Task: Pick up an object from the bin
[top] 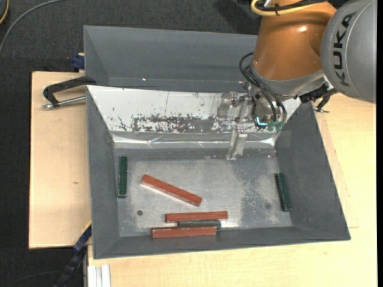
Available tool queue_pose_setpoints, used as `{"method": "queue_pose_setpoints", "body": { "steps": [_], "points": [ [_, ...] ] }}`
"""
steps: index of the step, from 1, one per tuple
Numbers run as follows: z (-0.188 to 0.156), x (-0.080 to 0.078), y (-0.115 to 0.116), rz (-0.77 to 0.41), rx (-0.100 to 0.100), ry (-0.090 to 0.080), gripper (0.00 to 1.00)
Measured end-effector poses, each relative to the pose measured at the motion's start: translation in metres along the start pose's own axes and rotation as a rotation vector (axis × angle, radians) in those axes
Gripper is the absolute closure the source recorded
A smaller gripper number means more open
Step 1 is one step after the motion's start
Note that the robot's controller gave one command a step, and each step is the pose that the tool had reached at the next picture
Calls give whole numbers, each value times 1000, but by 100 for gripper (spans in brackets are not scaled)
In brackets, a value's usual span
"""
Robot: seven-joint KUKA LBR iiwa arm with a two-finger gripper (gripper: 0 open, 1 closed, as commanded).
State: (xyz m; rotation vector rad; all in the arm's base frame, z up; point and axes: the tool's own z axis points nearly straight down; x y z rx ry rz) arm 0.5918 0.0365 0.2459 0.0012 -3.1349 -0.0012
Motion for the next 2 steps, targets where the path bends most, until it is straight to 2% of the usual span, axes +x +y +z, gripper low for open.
{"method": "queue_pose_setpoints", "body": {
  "steps": [1, 2],
  "points": [
    [116, 9, 45, -36, -1, 1, 0],
    [178, 59, 155, 81, -3, 1, 0]
  ]
}}
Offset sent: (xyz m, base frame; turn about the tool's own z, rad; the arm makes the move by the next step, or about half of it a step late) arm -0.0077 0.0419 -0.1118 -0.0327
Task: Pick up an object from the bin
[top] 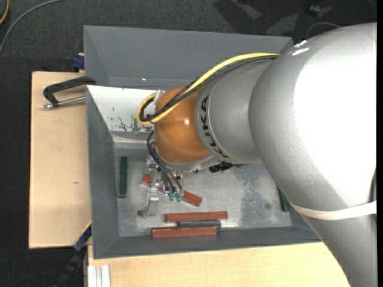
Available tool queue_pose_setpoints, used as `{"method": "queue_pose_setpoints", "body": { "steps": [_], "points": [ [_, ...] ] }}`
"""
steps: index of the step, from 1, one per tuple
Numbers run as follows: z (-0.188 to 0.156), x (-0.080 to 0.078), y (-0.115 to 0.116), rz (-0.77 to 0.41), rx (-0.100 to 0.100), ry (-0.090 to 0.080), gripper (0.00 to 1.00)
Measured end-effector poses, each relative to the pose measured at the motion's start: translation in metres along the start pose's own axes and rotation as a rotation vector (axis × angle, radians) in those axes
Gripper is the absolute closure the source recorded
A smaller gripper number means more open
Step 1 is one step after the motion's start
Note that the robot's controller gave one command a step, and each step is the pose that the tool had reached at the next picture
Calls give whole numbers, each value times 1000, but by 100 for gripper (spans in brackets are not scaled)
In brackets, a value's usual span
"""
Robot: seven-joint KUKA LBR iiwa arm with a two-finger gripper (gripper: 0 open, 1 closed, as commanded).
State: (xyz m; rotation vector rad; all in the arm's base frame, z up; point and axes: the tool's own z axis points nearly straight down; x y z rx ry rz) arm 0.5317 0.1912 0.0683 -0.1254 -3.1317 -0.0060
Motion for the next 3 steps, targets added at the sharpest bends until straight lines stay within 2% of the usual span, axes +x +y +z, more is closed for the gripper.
{"method": "queue_pose_setpoints", "body": {
  "steps": [1, 2, 3],
  "points": [
    [-2, 9, -63, 25, 6, -5, 0],
    [-2, 9, -59, 21, 2, -7, 100],
    [-148, 8, -31, 60, -4, -20, 100]
  ]
}}
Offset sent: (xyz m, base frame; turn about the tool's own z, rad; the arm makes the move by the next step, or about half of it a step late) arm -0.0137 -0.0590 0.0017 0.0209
